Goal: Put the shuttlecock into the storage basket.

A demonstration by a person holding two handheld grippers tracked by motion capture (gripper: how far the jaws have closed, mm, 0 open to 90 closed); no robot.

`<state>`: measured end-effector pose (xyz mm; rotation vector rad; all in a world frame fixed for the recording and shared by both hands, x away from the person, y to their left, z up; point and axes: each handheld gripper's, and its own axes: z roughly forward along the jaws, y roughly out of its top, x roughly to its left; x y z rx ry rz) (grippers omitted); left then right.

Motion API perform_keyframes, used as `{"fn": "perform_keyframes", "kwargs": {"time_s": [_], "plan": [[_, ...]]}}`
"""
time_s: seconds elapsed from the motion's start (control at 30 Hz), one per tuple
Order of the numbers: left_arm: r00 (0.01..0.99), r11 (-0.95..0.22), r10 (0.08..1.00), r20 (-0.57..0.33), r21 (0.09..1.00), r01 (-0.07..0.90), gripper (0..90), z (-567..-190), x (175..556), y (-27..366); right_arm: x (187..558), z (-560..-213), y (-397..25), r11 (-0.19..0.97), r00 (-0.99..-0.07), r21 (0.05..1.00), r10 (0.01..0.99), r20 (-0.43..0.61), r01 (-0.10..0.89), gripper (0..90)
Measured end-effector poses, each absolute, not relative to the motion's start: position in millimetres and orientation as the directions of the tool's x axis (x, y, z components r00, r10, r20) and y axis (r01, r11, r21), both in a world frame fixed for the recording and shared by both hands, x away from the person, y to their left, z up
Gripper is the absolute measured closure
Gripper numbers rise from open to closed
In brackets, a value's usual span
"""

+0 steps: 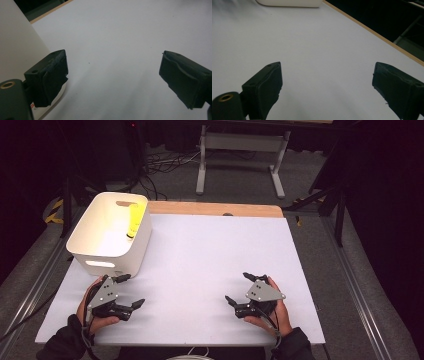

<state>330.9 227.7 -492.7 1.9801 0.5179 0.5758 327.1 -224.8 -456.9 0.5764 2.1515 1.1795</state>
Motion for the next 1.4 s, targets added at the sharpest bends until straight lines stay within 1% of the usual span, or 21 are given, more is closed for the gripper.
{"fn": "perform_keyframes", "kwargs": {"time_s": [0.27, 0.4, 0.83, 1.4], "plan": [[0.782, -0.417, 0.595, 0.184, 0.902, 0.106, 8.7, -490.9, 328.9, 232.1, 325.5, -458.2, -225.3, 0.508, -0.727, 0.858, 0.618, -0.299, 0.078, 10.7], [0.781, -0.426, 0.593, 0.197, 0.899, 0.097, 8.6, -489.8, 328.2, 231.2, 325.3, -458.2, -226.9, 0.508, -0.728, 0.857, 0.617, -0.298, 0.079, 10.7], [0.787, -0.408, 0.584, 0.198, 0.910, 0.074, 8.4, -488.6, 325.8, 233.0, 324.3, -459.2, -222.4, 0.520, -0.724, 0.850, 0.618, -0.307, 0.083, 10.7], [0.792, -0.421, 0.574, 0.207, 0.904, 0.069, 8.0, -489.5, 326.2, 230.6, 326.5, -462.1, -222.5, 0.526, -0.723, 0.845, 0.620, -0.305, 0.095, 11.3]]}}
